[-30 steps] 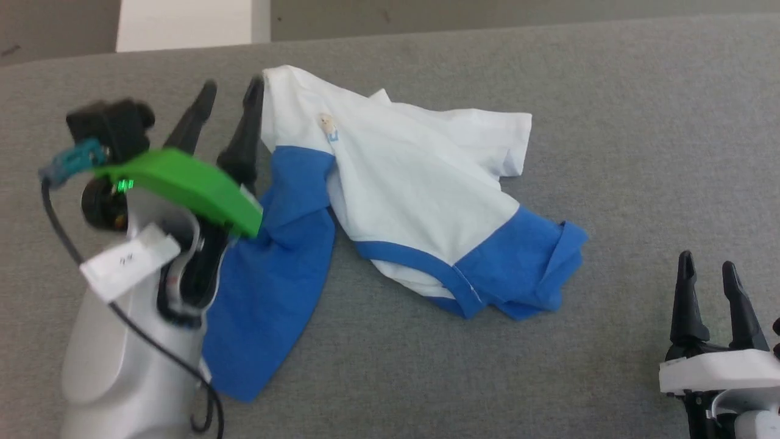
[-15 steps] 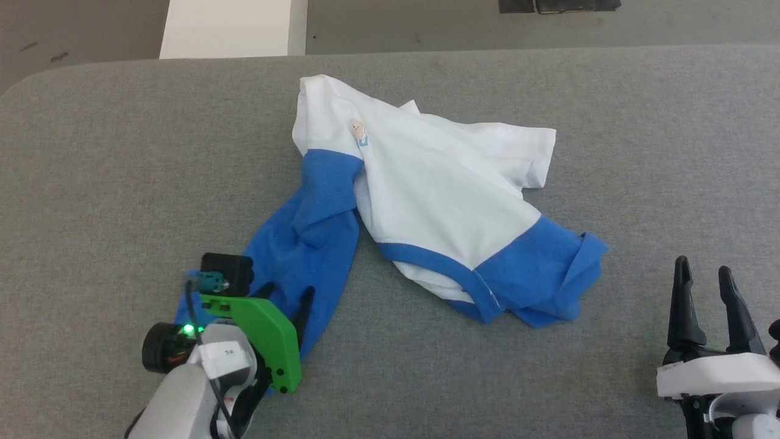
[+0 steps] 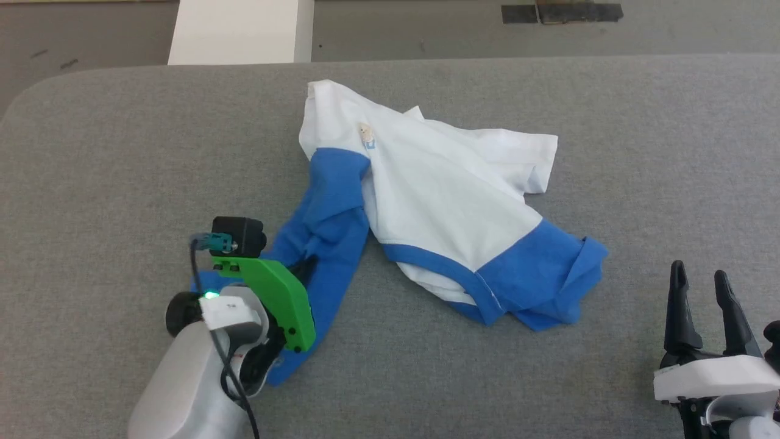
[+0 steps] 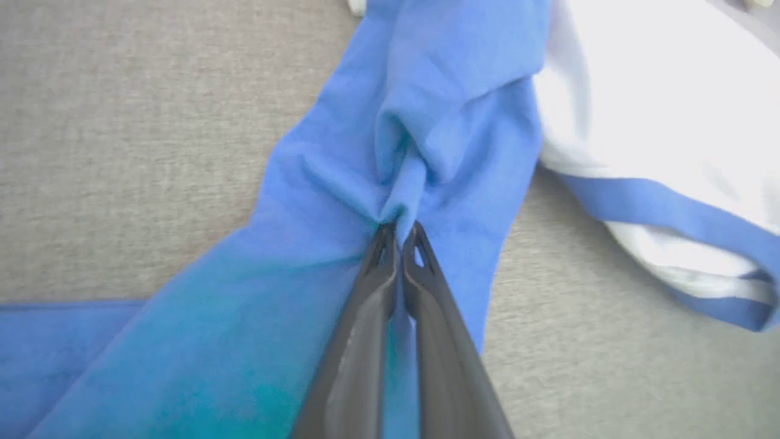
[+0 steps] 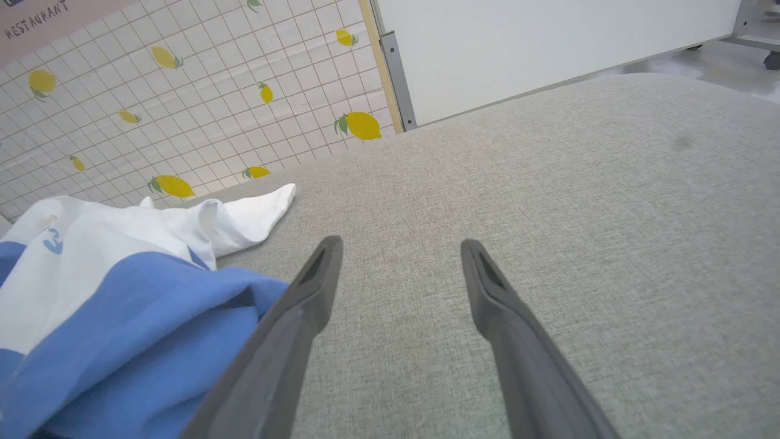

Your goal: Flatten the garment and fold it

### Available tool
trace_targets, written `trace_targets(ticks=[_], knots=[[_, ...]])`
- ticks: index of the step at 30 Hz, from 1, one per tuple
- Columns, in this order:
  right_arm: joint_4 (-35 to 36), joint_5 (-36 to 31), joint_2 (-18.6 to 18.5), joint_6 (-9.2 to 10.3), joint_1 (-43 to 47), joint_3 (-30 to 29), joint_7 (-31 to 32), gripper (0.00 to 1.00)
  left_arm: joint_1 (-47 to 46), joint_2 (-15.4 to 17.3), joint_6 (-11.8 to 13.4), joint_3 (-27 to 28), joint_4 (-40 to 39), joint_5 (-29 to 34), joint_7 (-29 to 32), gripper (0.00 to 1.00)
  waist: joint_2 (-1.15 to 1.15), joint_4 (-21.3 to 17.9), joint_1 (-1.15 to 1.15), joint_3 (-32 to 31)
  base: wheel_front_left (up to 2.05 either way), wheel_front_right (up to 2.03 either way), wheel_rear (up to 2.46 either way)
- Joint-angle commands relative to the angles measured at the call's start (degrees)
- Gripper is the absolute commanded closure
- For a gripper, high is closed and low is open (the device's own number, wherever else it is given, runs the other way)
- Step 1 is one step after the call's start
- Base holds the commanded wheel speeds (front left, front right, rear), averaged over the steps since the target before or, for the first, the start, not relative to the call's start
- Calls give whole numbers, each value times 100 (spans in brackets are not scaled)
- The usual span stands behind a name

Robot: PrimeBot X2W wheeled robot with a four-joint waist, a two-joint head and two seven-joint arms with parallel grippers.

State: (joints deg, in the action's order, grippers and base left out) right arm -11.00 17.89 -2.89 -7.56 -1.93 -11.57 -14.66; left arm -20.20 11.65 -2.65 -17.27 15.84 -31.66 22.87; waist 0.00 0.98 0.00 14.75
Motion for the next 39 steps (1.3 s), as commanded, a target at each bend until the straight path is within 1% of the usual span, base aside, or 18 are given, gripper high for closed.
trace_targets(ticks=[1, 4, 7, 9, 11, 13, 14, 16, 17, 18, 19, 21, 23, 27, 31, 33, 36, 39], knots=[[-16, -35, 2, 8, 85, -12, -25, 0, 119, -9, -60, 85, -179, -155, 13, 100, 0, 68, 0, -118, 0, 0, 0], [-33, -30, 2, 8, 163, -10, -20, 0, 443, 269, -51, 427, -971, -446, 100, 100, 0, 148, 0, -257, 0, 0, 0], [-50, -15, 2, 8, 237, -6, -16, 0, 951, 528, 111, 801, -1875, -735, 309, 100, 0, 224, 0, -367, 0, 0, 0], [-53, -7, 2, 8, 278, -1, -12, 0, 1406, 758, 275, 1069, -2468, -881, 522, 100, 0, 270, 0, -422, 0, 0, 0], [-44, 2, 2, 8, 317, -14, -8, 0, 1933, 913, 519, 1444, -3041, -1068, 674, 100, 0, 320, 0, -458, 0, 0, 0], [-32, 2, 2, 8, 343, -25, -4, 0, 2390, 1032, 778, 1877, -3379, -1135, 681, 100, 0, 359, 0, -473, 0, 0, 0], [-24, -1, 2, 8, 351, -27, 1, 0, 2636, 1146, 924, 2105, -3460, -1046, 664, 100, 0, 374, 0, -476, 0, 0, 0], [-12, -8, 2, 8, 361, -41, 13, 0, 3000, 1258, 1137, 2455, -3467, -890, 558, 100, 0, 407, 0, -483, 0, 0, 0], [-5, -12, 2, 8, 366, -50, 18, 0, 3117, 1281, 1189, 2554, -3411, -821, 486, 100, 0, 428, 0, -482, 0, 0, 0], [3, -24, 2, 8, 367, -50, 30, 0, 3220, 1270, 1228, 2592, -3330, -766, 425, 87, 0, 447, 0, -480, 0, 0, 0], [9, -33, 2, 8, 364, -41, 43, 0, 3260, 1223, 1256, 2587, -3264, -743, 371, 0, 0, 458, 0, -474, 0, 0, 0], [23, -43, 2, 8, 344, -19, 73, 0, 3232, 1057, 1233, 2497, -3191, -779, 230, 0, 0, 473, 0, -461, 0, 0, 0], [44, -47, 2, 8, 326, -14, 95, 0, 3126, 849, 1140, 2351, -3182, -912, 117, 0, 0, 486, 0, -454, 0, 0, 0], [85, -53, 2, 8, 317, 12, 122, 0, 2896, 781, 901, 2169, -3327, -1087, 103, 0, 0, 469, 0, -431, 0, 0, 0], [106, -51, 2, 8, 313, -28, 130, 0, 2585, 859, 700, 2064, -3789, -1191, 161, 0, 0, 419, 0, -382, 0, 0, 0], [102, -36, 2, 8, 306, -36, 125, 0, 2390, 967, 648, 1952, -3937, -1110, 262, 0, 0, 401, 0, -346, 0, 0, 0], [78, -10, 2, 8, 275, 6, 116, 0, 2116, 1109, 567, 1637, -3913, -997, 561, 0, 0, 350, 0, -282, 0, 0, 0], [68, 32, 2, 8, 203, 75, 103, 0, 1774, 1324, 453, 1199, -3674, -629, 866, 0, 0, 266, 0, -172, 0, 0, 0]])
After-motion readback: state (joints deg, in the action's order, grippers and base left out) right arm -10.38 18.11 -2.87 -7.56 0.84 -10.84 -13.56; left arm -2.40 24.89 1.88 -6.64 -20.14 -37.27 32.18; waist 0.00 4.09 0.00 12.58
